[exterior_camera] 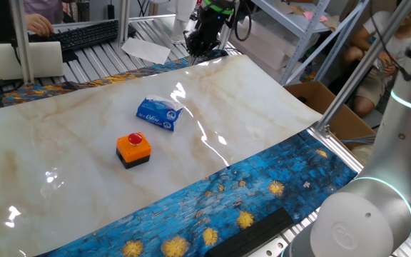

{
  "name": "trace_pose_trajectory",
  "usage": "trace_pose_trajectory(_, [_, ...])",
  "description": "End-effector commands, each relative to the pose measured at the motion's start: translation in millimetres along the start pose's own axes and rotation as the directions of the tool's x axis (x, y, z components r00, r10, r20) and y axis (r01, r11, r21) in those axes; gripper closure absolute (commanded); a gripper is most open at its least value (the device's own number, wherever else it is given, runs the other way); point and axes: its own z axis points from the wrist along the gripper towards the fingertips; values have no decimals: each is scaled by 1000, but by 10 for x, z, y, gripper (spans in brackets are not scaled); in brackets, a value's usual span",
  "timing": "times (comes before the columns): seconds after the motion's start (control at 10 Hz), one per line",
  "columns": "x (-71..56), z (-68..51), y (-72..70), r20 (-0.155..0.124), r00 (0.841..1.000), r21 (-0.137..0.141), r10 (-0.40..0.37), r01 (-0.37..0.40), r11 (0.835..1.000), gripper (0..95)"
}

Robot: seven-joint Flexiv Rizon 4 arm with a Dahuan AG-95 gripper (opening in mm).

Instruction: Pull out a napkin

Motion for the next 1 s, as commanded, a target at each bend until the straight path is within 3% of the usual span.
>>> trace_pose_trajectory(0.1, [-5, 2, -1, 20, 997, 36, -81, 80, 996, 950])
trace_pose_trajectory(0.4, [-5, 2, -1, 27, 986, 74, -163, 161, 984, 950])
trace_pose_trajectory(0.7, [-5, 2, -1, 21, 979, 90, -200, 198, 976, 950])
trace_pose_trajectory(1.0, [-5, 2, -1, 34, 992, 90, -120, 117, 989, 950])
